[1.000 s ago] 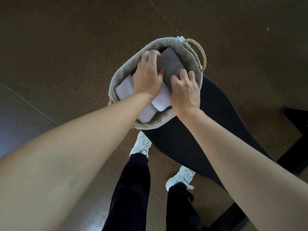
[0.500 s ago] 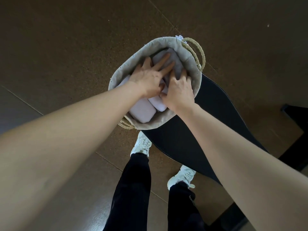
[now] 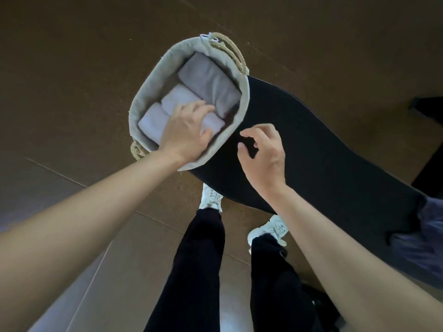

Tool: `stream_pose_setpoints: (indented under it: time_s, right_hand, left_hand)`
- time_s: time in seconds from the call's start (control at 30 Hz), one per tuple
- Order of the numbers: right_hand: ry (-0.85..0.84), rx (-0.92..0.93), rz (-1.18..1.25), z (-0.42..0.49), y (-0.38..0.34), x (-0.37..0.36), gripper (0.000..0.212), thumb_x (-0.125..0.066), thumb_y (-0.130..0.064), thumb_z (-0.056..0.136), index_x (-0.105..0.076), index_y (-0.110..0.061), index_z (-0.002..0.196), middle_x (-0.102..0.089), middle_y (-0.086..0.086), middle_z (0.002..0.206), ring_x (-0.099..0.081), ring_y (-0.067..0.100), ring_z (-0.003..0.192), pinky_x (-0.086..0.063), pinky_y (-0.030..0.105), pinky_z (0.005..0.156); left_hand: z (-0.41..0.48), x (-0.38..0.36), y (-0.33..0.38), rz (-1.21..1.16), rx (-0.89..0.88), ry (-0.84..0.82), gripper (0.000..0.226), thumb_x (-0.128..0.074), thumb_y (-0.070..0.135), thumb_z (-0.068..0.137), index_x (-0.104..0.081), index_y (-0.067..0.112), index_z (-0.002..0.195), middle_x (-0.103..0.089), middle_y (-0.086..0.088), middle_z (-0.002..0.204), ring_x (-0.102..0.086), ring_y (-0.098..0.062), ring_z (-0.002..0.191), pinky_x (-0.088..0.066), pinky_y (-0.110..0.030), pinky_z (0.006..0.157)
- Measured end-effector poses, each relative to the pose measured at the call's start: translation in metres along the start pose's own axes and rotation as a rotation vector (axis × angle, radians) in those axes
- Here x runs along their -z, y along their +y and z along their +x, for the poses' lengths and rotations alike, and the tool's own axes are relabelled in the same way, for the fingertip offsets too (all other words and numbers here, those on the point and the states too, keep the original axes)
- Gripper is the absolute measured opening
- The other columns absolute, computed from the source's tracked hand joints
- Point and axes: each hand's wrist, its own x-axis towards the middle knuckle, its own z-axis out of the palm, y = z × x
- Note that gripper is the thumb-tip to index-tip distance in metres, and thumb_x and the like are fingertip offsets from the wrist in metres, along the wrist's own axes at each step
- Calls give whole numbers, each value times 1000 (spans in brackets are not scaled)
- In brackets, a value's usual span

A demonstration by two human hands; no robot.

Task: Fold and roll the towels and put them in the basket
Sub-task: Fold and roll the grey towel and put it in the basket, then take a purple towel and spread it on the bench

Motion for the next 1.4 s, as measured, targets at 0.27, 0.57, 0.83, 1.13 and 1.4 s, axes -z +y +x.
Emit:
stream_pose_setpoints:
  time_s: [0.27,0.57,0.83,1.13,1.4]
  right_hand:
    - [4,-422,160,-103,91,71,12,-73,-14,92,-72,-19,103,-65,-11,91,-62,7,79,-53,22,74]
    - [309,-757,216,-204,222,193,6,-75,-22,91,-73,-17,89,-70,-7,79,-64,7,75,-51,17,70]
    - [451,-1002,41,-279,367,277,53,-78,-25,89,-54,-16,135,-48,7,134,-56,22,115,-49,30,102]
    - [408,-875,-244,-279,465,303,80,-69,-23,94,-23,-29,159,-26,13,159,-48,32,134,-53,44,100]
    - [191,-583,-345,-262,484,336,23,-71,-19,89,-57,-16,107,-47,12,121,-63,25,87,-60,39,76]
  left_hand:
    - [-67,-65,120,-219,-77,-349,19,-66,18,95,-72,22,113,-71,8,106,-65,-9,96,-55,-38,92]
    - [-94,-161,276,-187,-139,-572,17,-62,22,98,-73,28,110,-70,15,101,-65,-2,93,-55,-34,92]
    - [-106,-257,380,-118,-122,-708,20,-54,30,102,-73,30,111,-71,17,104,-66,-4,99,-55,-37,95]
    - [-109,-333,428,-15,-98,-755,22,-54,29,102,-73,30,113,-73,14,104,-67,-7,100,-55,-38,95]
    - [-85,-370,479,50,-206,-717,23,-55,28,102,-72,28,117,-74,10,109,-67,-10,103,-54,-32,92]
